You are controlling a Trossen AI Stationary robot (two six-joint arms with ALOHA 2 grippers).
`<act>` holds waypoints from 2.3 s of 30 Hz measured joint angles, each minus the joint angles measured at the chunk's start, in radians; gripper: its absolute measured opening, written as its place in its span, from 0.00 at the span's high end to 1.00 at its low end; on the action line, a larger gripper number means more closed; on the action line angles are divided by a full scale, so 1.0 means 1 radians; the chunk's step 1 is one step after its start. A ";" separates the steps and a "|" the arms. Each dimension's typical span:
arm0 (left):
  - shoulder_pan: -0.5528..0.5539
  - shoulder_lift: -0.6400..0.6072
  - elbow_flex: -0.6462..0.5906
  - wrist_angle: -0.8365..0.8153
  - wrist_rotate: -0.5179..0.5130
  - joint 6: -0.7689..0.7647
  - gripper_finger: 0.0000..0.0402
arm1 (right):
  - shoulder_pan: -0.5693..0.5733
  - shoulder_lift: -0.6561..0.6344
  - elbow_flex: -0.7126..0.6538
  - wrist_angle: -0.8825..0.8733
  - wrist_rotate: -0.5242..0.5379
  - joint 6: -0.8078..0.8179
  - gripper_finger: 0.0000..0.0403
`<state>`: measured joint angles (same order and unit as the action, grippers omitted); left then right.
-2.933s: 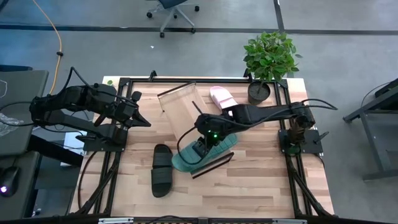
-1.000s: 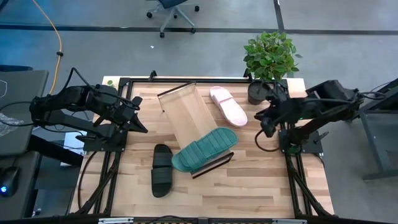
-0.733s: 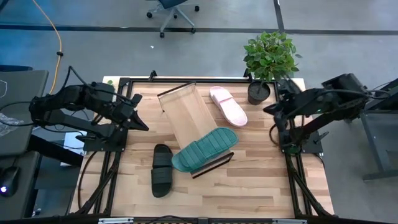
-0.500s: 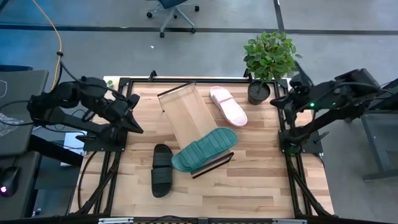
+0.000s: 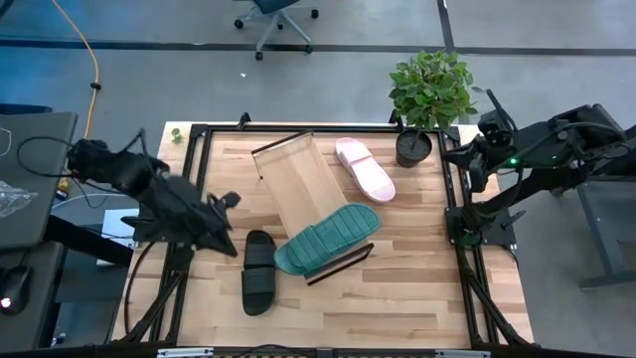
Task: Pick and place slides into the shelf
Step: Put the black pair of slides on the shelf
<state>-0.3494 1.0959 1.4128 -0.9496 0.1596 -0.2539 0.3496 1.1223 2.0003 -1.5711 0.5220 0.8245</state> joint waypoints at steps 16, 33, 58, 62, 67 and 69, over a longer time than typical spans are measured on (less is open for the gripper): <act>-0.044 0.077 0.000 -0.182 -0.059 -0.082 1.00 | 0.000 -0.004 0.000 0.000 0.002 -0.043 0.96; -0.022 -0.071 -0.406 0.159 0.050 -0.129 1.00 | 0.000 -0.003 0.000 0.000 -0.008 -0.021 0.96; 0.300 -0.142 -0.784 0.396 0.386 -0.116 1.00 | 0.000 0.028 0.000 0.000 -0.011 -0.011 0.96; 0.306 -0.142 -0.795 0.438 0.390 -0.092 1.00 | 0.000 0.029 0.000 0.000 -0.014 -0.013 0.96; 0.306 -0.117 -0.797 0.434 0.390 -0.081 0.92 | 0.000 0.029 0.000 0.000 -0.014 -0.013 0.96; 0.306 -0.097 -0.796 0.442 0.397 -0.069 0.85 | 0.000 0.029 0.000 0.000 -0.014 -0.013 0.96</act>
<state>-0.0437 0.9988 0.6170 -0.5072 0.5567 -0.3233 0.3492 1.1513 1.9999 -1.5710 0.5079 0.8116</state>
